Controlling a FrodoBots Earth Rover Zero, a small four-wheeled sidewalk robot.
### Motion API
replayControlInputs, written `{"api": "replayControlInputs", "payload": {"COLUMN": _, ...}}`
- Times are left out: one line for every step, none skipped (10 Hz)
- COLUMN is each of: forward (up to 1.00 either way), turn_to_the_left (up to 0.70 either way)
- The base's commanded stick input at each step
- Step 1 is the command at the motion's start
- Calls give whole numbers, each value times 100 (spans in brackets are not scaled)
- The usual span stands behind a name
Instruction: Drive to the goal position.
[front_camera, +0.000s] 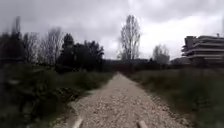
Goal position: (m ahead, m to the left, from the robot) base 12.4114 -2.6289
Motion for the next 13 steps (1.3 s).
{"api": "replayControlInputs", "payload": {"forward": 70, "turn_to_the_left": -35}}
{"api": "replayControlInputs", "payload": {"forward": 70, "turn_to_the_left": -20}}
{"api": "replayControlInputs", "payload": {"forward": 70, "turn_to_the_left": -2}}
{"api": "replayControlInputs", "payload": {"forward": 70, "turn_to_the_left": 0}}
{"api": "replayControlInputs", "payload": {"forward": 70, "turn_to_the_left": 0}}
{"api": "replayControlInputs", "payload": {"forward": 70, "turn_to_the_left": 0}}
{"api": "replayControlInputs", "payload": {"forward": 70, "turn_to_the_left": 0}}
{"api": "replayControlInputs", "payload": {"forward": 70, "turn_to_the_left": 0}}
{"api": "replayControlInputs", "payload": {"forward": 70, "turn_to_the_left": 0}}
{"api": "replayControlInputs", "payload": {"forward": 70, "turn_to_the_left": 0}}
{"api": "replayControlInputs", "payload": {"forward": 70, "turn_to_the_left": 0}}
{"api": "replayControlInputs", "payload": {"forward": 70, "turn_to_the_left": -9}}
{"api": "replayControlInputs", "payload": {"forward": 70, "turn_to_the_left": -27}}
